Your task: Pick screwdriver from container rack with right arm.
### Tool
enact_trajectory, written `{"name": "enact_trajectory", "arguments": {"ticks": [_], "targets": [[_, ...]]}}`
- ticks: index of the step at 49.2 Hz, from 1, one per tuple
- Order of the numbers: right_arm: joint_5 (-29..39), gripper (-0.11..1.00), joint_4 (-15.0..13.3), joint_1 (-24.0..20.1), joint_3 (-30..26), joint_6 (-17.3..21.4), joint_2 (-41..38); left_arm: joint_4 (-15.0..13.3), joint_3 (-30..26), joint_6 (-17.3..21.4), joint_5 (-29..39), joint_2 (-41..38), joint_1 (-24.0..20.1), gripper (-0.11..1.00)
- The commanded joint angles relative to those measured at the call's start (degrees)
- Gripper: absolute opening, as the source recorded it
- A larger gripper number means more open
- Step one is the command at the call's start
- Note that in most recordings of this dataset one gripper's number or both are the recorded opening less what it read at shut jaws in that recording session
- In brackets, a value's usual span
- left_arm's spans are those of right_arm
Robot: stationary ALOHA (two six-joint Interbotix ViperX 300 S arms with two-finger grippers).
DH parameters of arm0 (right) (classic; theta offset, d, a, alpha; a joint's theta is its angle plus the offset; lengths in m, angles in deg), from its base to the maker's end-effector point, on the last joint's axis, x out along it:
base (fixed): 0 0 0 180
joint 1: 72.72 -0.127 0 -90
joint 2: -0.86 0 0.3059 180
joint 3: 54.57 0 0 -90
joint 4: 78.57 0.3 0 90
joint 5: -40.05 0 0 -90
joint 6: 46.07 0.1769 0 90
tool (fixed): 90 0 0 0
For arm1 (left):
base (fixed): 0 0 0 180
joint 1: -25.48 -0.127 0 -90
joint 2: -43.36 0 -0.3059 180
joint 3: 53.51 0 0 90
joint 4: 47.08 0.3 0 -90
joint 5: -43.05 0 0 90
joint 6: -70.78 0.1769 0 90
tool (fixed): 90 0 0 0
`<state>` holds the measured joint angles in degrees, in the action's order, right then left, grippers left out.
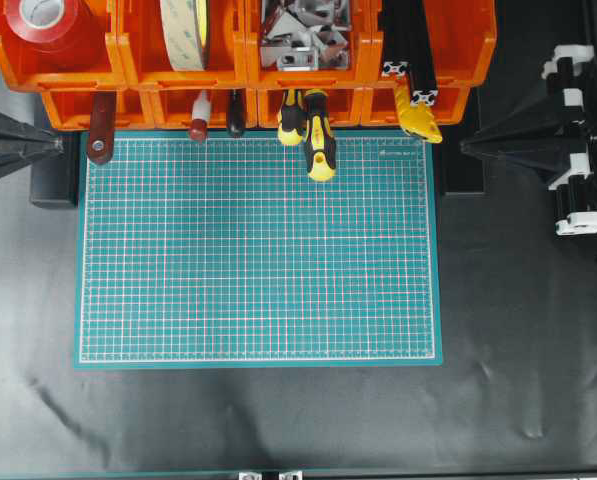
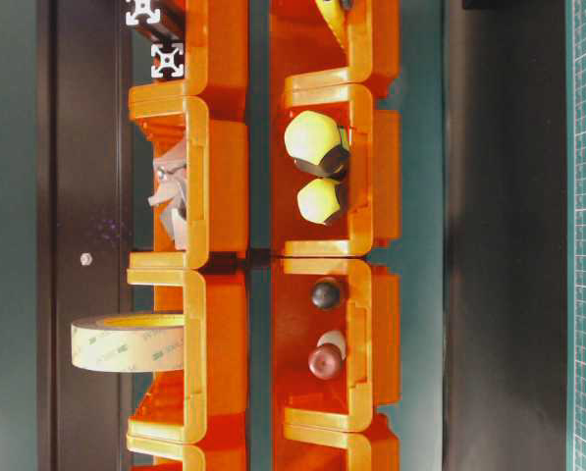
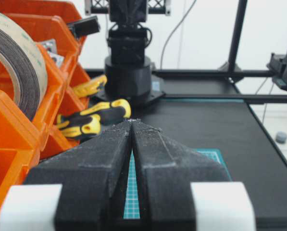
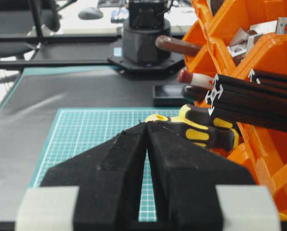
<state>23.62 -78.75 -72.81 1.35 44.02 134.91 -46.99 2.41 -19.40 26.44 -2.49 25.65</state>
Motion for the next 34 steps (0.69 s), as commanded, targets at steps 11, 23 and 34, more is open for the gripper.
{"name": "enact_trajectory", "arguments": {"ticks": [11, 23, 34], "targets": [[3.69, 0.0, 0.44, -1.05, -5.01, 3.69, -0.44, 1.76, -7.91, -2.11, 6.42, -1.05, -0.44, 0.01], [18.63, 0.0, 0.44, -4.13, -15.38, 4.66, -2.11, 1.76, -9.67, -2.64, 10.28, -0.35, 0.0, 0.01], [31.55, 0.0, -1.23, -8.96, -27.33, 4.66, -11.16, 1.76, -9.84, -2.64, 10.55, -0.35, 0.09, 0.01]]}}
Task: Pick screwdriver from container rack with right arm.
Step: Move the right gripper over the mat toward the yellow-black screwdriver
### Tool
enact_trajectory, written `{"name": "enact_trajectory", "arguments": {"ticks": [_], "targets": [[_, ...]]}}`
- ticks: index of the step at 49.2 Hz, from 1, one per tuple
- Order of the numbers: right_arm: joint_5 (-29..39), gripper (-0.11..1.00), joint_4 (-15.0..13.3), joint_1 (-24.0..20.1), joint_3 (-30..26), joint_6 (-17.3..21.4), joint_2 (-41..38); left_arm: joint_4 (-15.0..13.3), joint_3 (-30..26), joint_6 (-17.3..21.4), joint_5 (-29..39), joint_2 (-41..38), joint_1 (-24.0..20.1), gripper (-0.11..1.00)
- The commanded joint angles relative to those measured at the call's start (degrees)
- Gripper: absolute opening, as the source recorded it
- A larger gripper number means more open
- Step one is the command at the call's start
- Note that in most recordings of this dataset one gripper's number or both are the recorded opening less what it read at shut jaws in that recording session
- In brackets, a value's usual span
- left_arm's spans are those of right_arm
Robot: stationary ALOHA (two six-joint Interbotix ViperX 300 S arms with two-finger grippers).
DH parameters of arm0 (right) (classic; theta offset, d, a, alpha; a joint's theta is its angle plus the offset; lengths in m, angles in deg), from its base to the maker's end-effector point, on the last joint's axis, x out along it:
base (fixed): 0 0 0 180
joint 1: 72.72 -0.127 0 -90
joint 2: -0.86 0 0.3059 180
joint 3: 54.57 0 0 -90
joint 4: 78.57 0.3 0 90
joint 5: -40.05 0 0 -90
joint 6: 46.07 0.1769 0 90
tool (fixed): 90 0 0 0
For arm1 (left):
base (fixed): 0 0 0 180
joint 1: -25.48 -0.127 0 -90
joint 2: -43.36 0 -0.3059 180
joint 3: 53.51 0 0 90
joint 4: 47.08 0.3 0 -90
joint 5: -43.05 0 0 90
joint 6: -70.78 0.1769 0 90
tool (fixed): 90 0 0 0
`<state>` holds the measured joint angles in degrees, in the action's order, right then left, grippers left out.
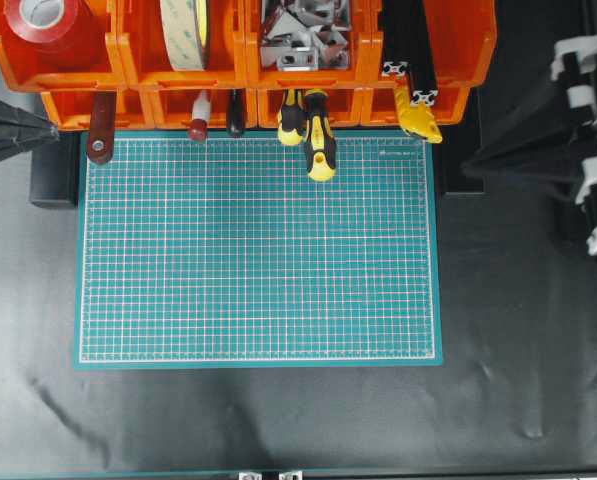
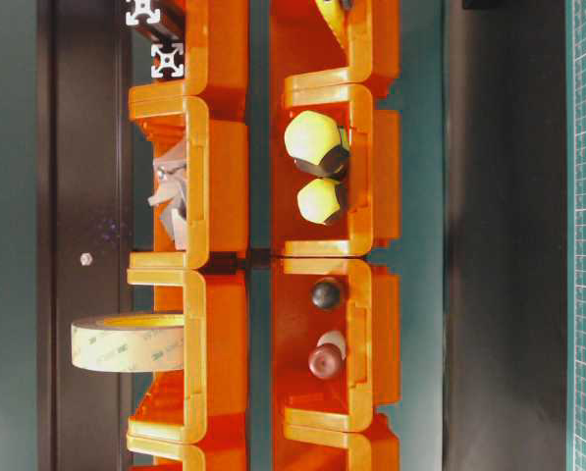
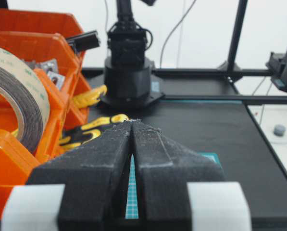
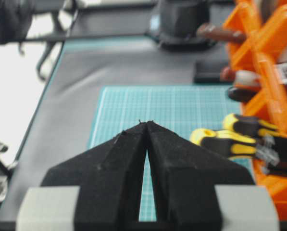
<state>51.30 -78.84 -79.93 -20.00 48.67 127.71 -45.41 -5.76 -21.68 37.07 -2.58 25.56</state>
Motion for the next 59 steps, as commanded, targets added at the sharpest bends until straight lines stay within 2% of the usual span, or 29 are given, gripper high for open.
{"name": "enact_trajectory", "arguments": {"ticks": [1, 5, 12, 17, 21, 24, 28, 30, 31, 35, 38, 40, 42, 45, 59], "targets": [[4.83, 0.0, -1.49, -2.37, -7.03, 0.0, -5.19, 0.18, -1.67, -0.35, 0.09, -0.26, 0.18, 0.01], [9.32, 0.0, -4.39, -4.66, -12.13, 0.0, -10.46, 0.18, -1.67, -0.35, 0.62, -0.18, 0.18, 0.01], [17.05, 0.0, -10.63, -6.77, -17.67, 0.18, -17.4, 0.18, -1.58, -0.44, 2.29, 0.09, 0.18, 0.01], [21.36, 0.0, -16.35, -8.26, -20.48, 0.88, -21.53, 0.18, -1.67, -0.44, 3.08, 0.35, 0.18, 0.01], [25.05, 0.0, -21.8, -9.67, -22.41, 3.34, -24.52, 0.18, -1.67, -0.62, 3.25, 0.62, 0.26, 0.01], [28.39, 0.0, -27.33, -11.43, -23.91, 6.33, -26.89, 0.18, -1.67, -0.62, 3.34, 0.88, 0.26, 0.01], [34.63, 0.0, -36.83, -14.41, -25.84, 11.43, -30.23, 0.18, -1.67, -0.62, 3.25, 1.14, 0.26, 0.01], [38.58, 0.0, -42.1, -16.17, -26.81, 14.5, -31.82, 0.18, -1.67, -0.53, 3.34, 1.23, 0.35, 0.01], [41.75, 0.0, -45.97, -17.67, -27.6, 16.88, -33.13, 0.18, -1.67, -0.53, 3.34, 1.32, 0.26, 0.01], [50.36, 0.0, -56.25, -22.06, -28.56, 23.29, -36.56, 0.18, -1.67, -0.53, 3.34, 1.32, 0.35, 0.01], [55.99, 0.0, -62.05, -24.87, -28.48, 27.77, -38.85, 0.18, -1.67, -0.53, 3.34, 1.32, 0.35, 0.01], [59.24, 0.0, -64.95, -26.46, -28.12, 30.15, -40.52, 0.18, -1.58, -0.53, 3.34, 1.32, 0.26, 0.01], [61.61, 0.0, -66.71, -27.6, -27.69, 31.73, -42.01, 0.18, -1.49, -0.44, 3.34, 1.32, 0.35, 0.01], [63.9, 0.0, -67.76, -28.92, -26.72, 33.4, -44.03, 0.18, -1.41, -0.44, 3.43, 1.32, 0.26, 0.01], [62.75, 0.02, -67.85, -30.5, -25.14, 33.4, -48.52, 0.18, -1.05, -0.53, 3.6, 1.23, 0.26, 0.01]]}}
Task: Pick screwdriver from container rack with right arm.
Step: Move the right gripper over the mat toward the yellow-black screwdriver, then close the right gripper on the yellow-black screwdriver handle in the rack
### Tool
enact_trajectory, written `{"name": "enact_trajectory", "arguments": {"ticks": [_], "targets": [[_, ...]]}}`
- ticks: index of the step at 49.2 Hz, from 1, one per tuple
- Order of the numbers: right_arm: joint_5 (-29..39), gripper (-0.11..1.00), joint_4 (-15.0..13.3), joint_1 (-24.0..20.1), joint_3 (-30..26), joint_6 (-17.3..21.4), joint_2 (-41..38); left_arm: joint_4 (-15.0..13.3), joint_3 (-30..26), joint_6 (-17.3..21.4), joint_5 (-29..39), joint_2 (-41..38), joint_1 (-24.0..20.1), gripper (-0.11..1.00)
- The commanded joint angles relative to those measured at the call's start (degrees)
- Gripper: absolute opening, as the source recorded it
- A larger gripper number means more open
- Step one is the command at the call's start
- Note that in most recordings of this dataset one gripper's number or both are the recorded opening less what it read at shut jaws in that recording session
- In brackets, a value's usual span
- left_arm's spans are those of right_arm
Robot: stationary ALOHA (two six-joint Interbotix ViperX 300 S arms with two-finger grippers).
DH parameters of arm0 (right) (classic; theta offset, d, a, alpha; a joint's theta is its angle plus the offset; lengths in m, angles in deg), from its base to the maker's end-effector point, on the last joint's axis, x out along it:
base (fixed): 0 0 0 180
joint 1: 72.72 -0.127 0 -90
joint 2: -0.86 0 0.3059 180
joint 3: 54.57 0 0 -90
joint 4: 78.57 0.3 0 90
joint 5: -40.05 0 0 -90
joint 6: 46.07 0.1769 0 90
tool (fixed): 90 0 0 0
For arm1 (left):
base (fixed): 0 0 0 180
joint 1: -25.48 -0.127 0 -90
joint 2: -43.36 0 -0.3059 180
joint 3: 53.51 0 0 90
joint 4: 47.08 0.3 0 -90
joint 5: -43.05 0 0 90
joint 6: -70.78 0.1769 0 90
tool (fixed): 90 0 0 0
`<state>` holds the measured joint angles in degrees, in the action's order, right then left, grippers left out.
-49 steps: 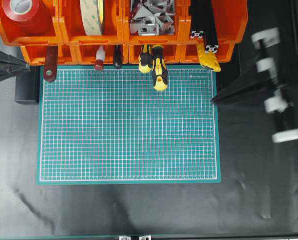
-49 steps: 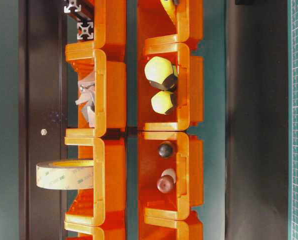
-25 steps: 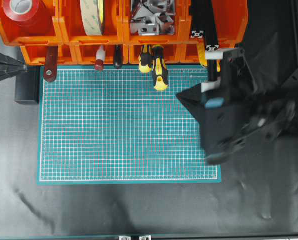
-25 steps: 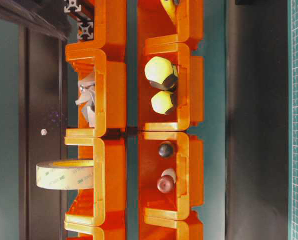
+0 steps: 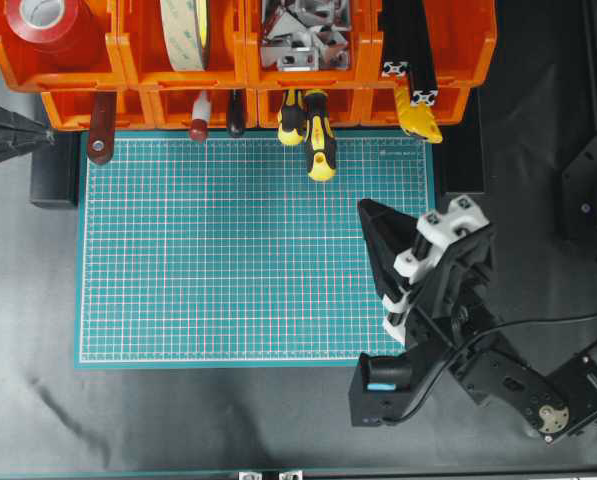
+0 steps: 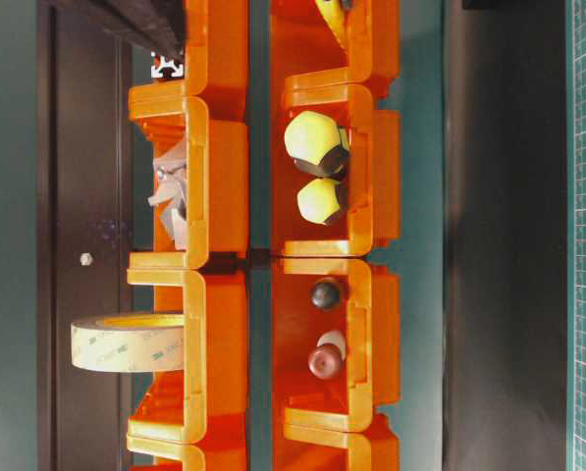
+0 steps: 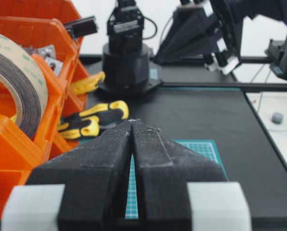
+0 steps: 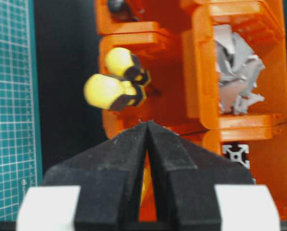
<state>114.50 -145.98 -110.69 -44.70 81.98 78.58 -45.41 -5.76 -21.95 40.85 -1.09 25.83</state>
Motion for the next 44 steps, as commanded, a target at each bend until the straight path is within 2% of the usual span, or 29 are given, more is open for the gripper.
{"name": "enact_trajectory", "arguments": {"ticks": [1, 5, 14, 17, 19, 28, 38, 44], "targets": [[-0.88, 0.03, -0.7, 0.44, -0.26, 0.0, 0.62, 0.18, -0.97, -0.26, -0.18, -0.26, 0.0, 0.01], [-3.43, 0.16, -0.7, 0.79, 0.7, -0.44, 0.62, 0.18, -0.88, -0.26, -0.18, -0.35, 0.09, 0.01], [-8.96, 0.68, -0.79, 2.64, 2.81, 0.09, -0.09, 0.18, -0.53, -0.26, -0.18, -0.18, 0.09, 0.01], [-9.49, 0.8, -0.97, 3.43, 3.34, 0.18, -0.7, 0.18, -0.26, -0.26, -0.18, -0.18, 0.09, 0.01], [-9.58, 0.85, -1.14, 4.04, 3.69, 0.18, -1.23, 0.18, -0.18, -0.26, -0.18, -0.18, 0.09, 0.01], [-9.93, 0.83, -1.67, 7.03, 4.22, 0.18, -2.99, 0.18, 0.18, -0.18, 0.0, -0.18, 0.0, 0.01], [-10.02, 0.83, -4.31, 10.11, 4.22, 0.18, -4.39, 0.18, 0.35, -0.26, 0.0, -0.18, 0.09, 0.01], [-10.2, 0.83, -4.39, 11.51, 4.22, 0.18, -5.27, 0.18, 0.35, -0.26, 0.0, -0.18, 0.09, 0.01]]}}
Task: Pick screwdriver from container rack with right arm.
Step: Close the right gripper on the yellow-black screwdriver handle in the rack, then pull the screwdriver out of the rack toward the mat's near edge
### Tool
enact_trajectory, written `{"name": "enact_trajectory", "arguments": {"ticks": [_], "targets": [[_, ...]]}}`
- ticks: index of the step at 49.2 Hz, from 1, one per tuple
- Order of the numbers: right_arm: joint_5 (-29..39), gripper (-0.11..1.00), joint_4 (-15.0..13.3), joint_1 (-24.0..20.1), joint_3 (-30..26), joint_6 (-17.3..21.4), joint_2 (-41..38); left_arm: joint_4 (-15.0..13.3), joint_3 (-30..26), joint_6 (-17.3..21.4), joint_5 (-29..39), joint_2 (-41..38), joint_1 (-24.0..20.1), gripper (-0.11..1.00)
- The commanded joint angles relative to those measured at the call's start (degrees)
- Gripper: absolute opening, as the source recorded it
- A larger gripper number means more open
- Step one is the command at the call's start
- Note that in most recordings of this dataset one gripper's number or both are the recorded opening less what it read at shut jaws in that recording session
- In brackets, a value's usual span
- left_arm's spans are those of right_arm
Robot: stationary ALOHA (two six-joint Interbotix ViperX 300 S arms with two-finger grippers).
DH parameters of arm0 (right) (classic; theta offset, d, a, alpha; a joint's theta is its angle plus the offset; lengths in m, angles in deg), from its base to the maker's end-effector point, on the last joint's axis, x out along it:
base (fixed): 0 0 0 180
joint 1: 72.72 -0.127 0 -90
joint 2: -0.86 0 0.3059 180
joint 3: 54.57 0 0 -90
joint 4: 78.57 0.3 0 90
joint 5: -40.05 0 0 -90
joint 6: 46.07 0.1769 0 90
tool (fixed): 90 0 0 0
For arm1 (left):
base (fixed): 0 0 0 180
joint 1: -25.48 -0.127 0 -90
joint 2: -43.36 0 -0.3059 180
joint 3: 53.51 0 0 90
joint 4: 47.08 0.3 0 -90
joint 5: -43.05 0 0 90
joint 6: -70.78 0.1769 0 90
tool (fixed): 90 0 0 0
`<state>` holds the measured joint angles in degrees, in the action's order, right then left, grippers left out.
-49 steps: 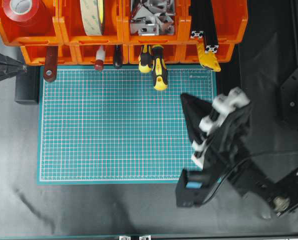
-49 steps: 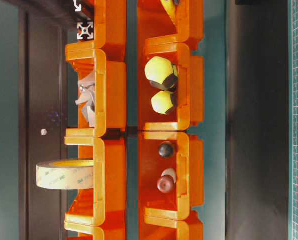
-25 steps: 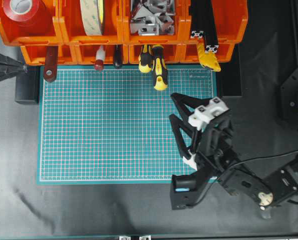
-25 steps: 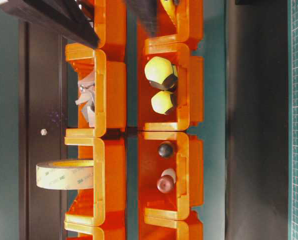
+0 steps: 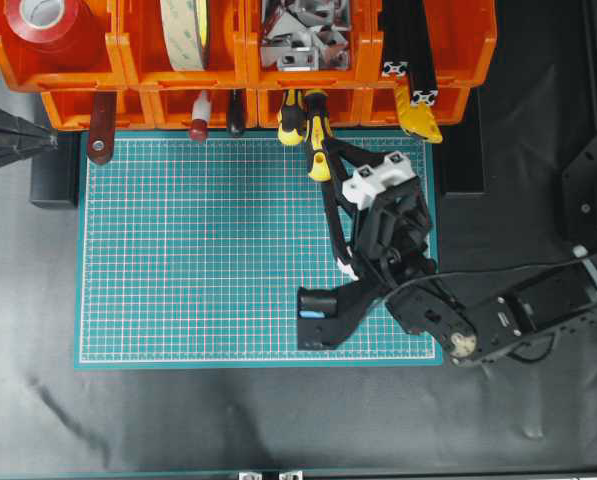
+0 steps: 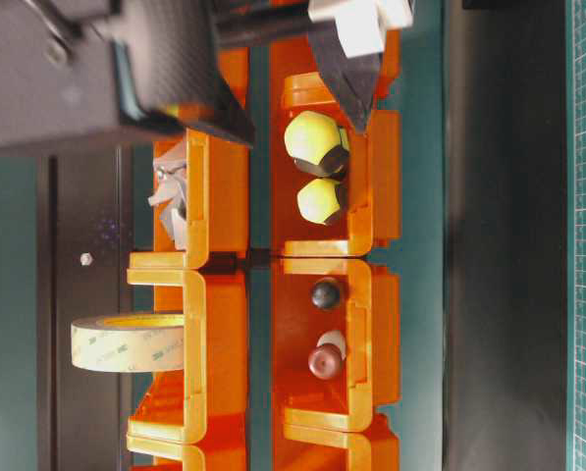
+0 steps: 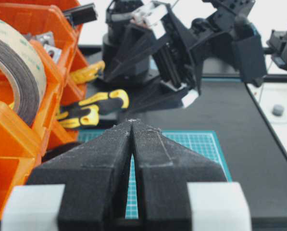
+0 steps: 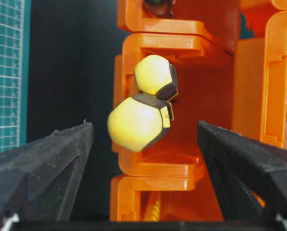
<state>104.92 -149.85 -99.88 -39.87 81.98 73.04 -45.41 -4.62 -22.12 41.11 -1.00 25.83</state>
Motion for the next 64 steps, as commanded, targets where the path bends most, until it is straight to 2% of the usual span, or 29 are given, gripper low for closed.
{"name": "enact_trajectory", "arguments": {"ticks": [1, 18, 26, 32, 39, 40, 64], "targets": [[-0.79, 0.83, -0.53, 0.88, -0.62, 0.18, 0.18, 0.18, -0.79, -0.09, -0.26, -0.26, 0.09, 0.01], [-3.16, 0.82, -0.53, 3.08, -0.7, 0.35, -1.14, 0.18, -0.79, -0.18, -0.26, -0.26, 0.0, 0.01], [-3.25, 0.78, -0.18, 3.52, -0.7, 0.7, -1.58, 0.18, -0.79, -0.26, -0.26, -0.26, 0.09, 0.01], [-2.99, 0.66, 1.05, 3.52, -0.62, 1.41, -1.58, 0.18, -0.79, -0.26, -0.44, -0.26, 0.09, 0.01], [-2.02, 0.41, 1.67, 3.16, -0.97, 2.11, -1.67, 0.18, -0.79, -0.26, -0.53, -0.26, 0.26, 0.01], [-1.85, 0.4, 1.67, 3.08, -1.05, 2.11, -1.76, 0.18, -0.79, -0.26, -0.53, -0.26, 0.26, 0.01], [11.78, 0.4, 0.0, 0.0, -6.86, 1.23, -0.97, 0.18, -0.79, -0.26, -0.26, 0.0, 0.44, 0.01]]}}
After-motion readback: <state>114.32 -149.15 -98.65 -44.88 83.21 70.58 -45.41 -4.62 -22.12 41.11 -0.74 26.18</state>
